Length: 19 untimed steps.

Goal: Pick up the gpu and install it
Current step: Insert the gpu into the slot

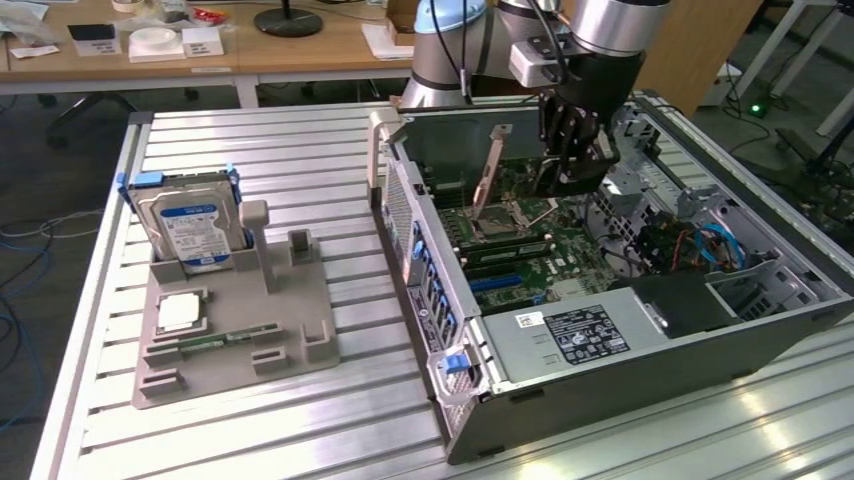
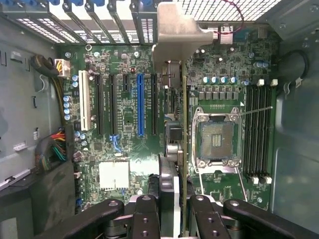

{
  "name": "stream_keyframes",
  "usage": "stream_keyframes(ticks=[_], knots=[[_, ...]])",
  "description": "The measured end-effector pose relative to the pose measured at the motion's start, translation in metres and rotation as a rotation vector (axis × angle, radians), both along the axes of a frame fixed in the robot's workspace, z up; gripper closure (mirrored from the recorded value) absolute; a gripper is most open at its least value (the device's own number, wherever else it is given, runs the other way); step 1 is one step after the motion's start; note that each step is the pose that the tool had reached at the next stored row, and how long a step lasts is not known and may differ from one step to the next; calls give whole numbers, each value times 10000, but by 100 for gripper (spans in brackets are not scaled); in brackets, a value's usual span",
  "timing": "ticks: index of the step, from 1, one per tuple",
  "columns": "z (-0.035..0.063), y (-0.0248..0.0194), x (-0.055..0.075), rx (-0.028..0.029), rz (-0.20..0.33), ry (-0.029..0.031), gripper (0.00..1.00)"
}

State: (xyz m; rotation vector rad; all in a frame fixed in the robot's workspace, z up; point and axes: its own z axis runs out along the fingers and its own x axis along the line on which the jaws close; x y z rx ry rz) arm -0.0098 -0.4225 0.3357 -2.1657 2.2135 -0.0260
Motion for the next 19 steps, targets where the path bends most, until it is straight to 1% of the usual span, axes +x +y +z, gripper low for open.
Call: stream_keyframes(ticks=[2, 4, 7, 15, 19], knots=[[0, 0, 0, 0, 0, -1, 72], [-5, 0, -41, -1, -3, 0, 72], [-17, 0, -98, -35, 0, -2, 72], [-142, -6, -103, -36, -1, -8, 72], [-198, -6, -178, -36, -2, -12, 72]])
